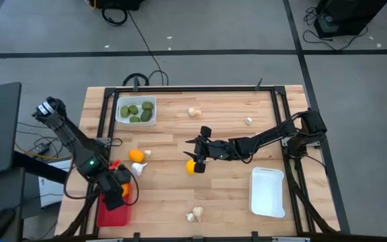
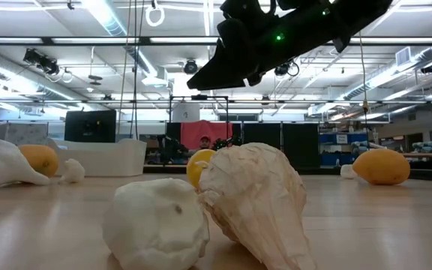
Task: Sort produce into baskets
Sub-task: Put the top center lemon into the red bin, then put the left yellow lemon into the red bin
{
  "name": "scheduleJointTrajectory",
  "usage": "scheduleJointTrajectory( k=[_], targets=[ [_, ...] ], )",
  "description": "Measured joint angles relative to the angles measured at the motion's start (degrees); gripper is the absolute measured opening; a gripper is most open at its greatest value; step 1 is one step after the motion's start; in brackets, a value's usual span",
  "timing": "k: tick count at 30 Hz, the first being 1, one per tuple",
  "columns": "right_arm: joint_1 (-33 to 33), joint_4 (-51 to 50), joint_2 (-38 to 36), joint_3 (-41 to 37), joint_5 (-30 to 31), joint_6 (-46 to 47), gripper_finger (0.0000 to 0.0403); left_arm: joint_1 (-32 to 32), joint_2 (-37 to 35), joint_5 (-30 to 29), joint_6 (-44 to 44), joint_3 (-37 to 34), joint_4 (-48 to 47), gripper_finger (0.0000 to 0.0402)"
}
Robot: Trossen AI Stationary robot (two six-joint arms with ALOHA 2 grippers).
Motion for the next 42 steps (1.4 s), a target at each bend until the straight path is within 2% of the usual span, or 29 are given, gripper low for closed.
scheduleJointTrajectory(
  k=[11,18,21,26,29,31,39,42],
  targets=[
    [0.07,-0.08,0.00,0.00,0.00,1.34,0.0209,0.00,0.40,-1.42,0.02,0.00,-1.09,0.0316],
    [0.00,-0.08,0.00,0.00,0.00,2.12,0.0209,0.09,0.40,-2.00,1.70,0.00,-4.79,0.0331],
    [-0.09,-0.08,0.00,0.00,0.02,2.26,0.0209,1.09,0.40,-7.23,2.81,0.00,-8.17,0.0329],
    [-0.89,-0.06,0.00,0.00,-0.12,5.47,0.0209,3.52,0.37,-22.38,4.83,0.00,-13.10,0.0328],
    [-1.24,-0.28,0.00,0.00,-0.07,6.62,0.0209,5.90,0.37,-31.03,6.97,0.00,-14.52,0.0328],
    [-1.26,-0.63,0.00,0.00,-0.07,6.67,0.0209,8.72,0.35,-33.41,7.22,0.00,-14.76,0.0328],
    [-1.04,-0.89,0.00,0.00,-0.07,8.17,0.0209,22.60,0.33,-33.58,12.22,-1.69,-14.80,0.0334],
    [-0.63,-1.04,0.00,0.00,0.06,8.20,0.0209,26.23,0.33,-31.36,14.54,-2.51,-13.27,0.0334]
  ],
)
